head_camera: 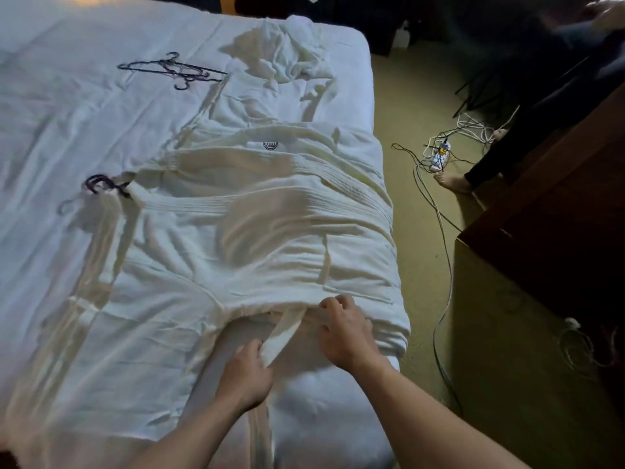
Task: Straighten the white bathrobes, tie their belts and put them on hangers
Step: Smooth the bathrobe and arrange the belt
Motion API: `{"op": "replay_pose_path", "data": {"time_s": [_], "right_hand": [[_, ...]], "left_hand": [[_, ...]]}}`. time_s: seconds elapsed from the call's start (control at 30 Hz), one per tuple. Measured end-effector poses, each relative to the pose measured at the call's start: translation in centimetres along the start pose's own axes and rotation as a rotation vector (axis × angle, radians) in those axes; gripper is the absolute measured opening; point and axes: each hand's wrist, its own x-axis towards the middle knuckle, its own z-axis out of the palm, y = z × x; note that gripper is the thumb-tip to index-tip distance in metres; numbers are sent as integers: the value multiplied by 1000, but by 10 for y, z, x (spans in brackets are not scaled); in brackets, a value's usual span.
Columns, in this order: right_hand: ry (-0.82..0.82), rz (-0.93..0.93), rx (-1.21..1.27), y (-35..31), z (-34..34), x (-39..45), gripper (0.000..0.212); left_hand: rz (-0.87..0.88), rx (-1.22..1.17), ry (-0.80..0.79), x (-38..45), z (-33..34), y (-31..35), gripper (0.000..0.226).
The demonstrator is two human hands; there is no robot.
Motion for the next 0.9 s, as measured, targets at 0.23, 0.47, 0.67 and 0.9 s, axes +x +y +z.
{"op": "replay_pose_path", "data": {"time_s": [0.23, 0.47, 0.67, 0.9], "right_hand": [[-69, -174, -177, -12, -5, 29, 49], [-411, -219, -288, -24, 14, 69, 72], [-578, -379, -259, -6, -13, 90, 71], [-660, -401, -272, -10, -64, 121, 53]], "left_hand": [[-72, 17, 302, 8, -8, -8, 24], [-549, -150, 222, -2, -18, 15, 62], [-849, -1440, 112, -5, 2, 73, 42], [-505, -1906, 577, 0, -14, 121, 13]]}}
